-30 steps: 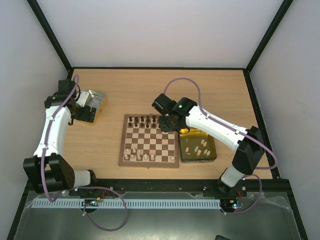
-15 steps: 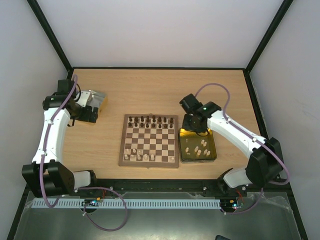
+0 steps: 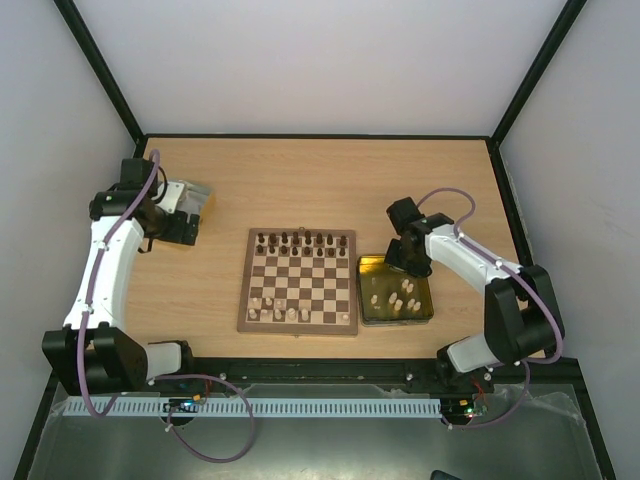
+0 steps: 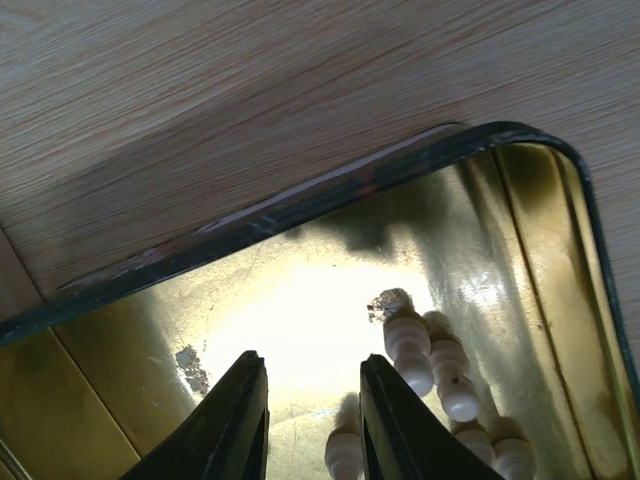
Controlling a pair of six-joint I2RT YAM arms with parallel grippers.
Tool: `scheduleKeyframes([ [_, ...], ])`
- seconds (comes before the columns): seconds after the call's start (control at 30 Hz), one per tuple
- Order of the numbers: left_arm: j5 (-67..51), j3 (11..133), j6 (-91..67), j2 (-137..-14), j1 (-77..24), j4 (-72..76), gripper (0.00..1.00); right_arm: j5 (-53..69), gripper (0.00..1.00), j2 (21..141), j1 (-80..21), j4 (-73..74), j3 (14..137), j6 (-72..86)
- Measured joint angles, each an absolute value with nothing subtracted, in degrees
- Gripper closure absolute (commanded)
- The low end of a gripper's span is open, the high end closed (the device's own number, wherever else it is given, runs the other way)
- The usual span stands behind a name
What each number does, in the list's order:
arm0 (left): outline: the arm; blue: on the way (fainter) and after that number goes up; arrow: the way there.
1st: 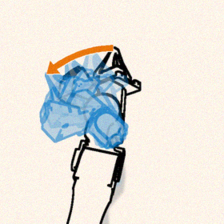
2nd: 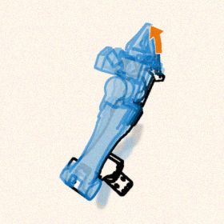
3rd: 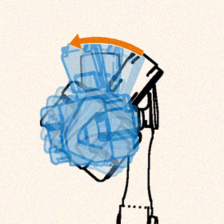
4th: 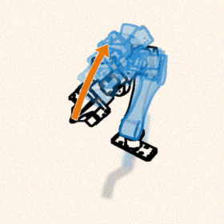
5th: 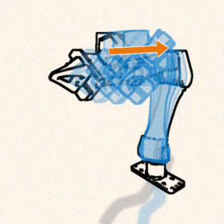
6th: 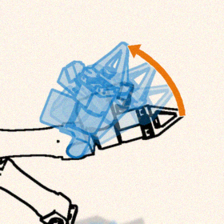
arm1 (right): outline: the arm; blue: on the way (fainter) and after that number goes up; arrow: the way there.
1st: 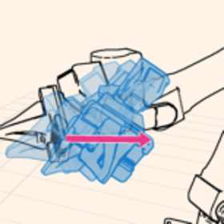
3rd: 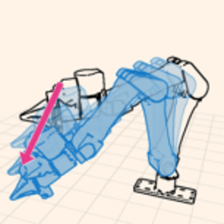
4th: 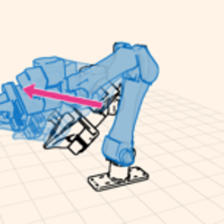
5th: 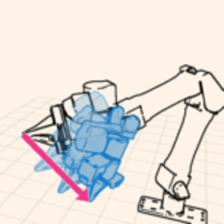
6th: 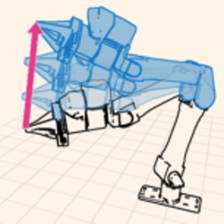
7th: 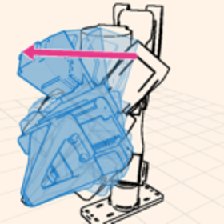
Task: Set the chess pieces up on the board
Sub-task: Pick up the chess piece from the storage box.
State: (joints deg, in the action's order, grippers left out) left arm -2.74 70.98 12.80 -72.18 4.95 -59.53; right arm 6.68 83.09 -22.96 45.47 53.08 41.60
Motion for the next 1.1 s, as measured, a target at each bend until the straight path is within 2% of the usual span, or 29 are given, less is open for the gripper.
scheduleKeyframes([
  [0.43, -3.11, 70.98, 12.29, -72.20, 3.31, -59.48, 0.01, 5.93, 0.72, 84.73, -22.26, 44.62, 53.08, 40.91],
  [1.1, -3.07, 70.96, 11.64, -73.17, 2.79, -59.02, 0.01, 5.04, 0.72, 83.57, -19.97, 46.46, 50.57, 38.74],
])
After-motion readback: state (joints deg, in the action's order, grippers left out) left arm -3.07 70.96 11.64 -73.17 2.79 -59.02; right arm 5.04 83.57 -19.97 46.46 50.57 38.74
